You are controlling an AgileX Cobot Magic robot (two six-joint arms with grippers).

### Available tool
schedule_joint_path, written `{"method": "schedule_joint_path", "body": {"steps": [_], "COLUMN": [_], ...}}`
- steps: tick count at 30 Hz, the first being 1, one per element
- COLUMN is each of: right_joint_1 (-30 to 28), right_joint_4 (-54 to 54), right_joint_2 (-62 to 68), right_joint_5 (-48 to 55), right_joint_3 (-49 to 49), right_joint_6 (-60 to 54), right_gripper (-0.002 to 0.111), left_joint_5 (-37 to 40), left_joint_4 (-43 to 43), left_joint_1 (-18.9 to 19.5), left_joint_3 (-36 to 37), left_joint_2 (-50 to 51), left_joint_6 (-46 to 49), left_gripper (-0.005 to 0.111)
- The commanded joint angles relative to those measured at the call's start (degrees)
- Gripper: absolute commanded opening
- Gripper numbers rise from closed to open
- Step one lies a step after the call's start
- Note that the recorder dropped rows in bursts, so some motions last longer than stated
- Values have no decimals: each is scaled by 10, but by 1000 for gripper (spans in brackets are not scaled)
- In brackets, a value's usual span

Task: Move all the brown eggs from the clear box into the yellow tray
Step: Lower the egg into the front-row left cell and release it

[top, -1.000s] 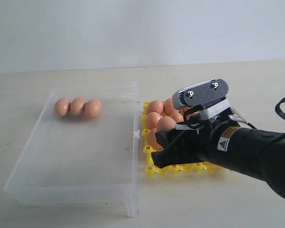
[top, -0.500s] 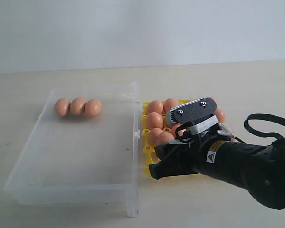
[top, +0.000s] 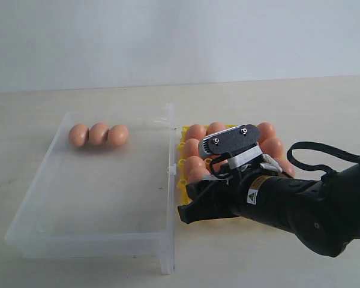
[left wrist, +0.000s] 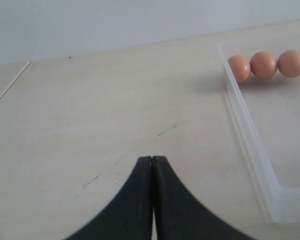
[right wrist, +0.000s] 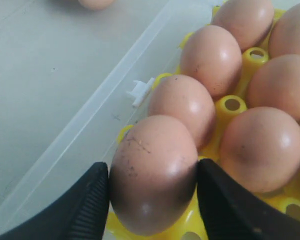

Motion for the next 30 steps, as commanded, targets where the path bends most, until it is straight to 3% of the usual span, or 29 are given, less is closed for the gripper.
{"method": "schedule_joint_path", "body": {"steps": [1,30], "right_joint_1": [1,2], "right_joint_4": [-4,-67], "right_joint_2": [2,-20], "right_joint_5": [-10,-19], "right_joint_3": [-4,-8], "right_joint_6": [6,22], "right_gripper": [0,0], "left_joint_5": [-5,-5], "left_joint_4": [-1,-1], "left_joint_1": [-3,-3], "left_joint_3": [-2,-2], "left_joint_2": [0,0], "left_joint_6": [-3,-3], "left_gripper": [0,0]}}
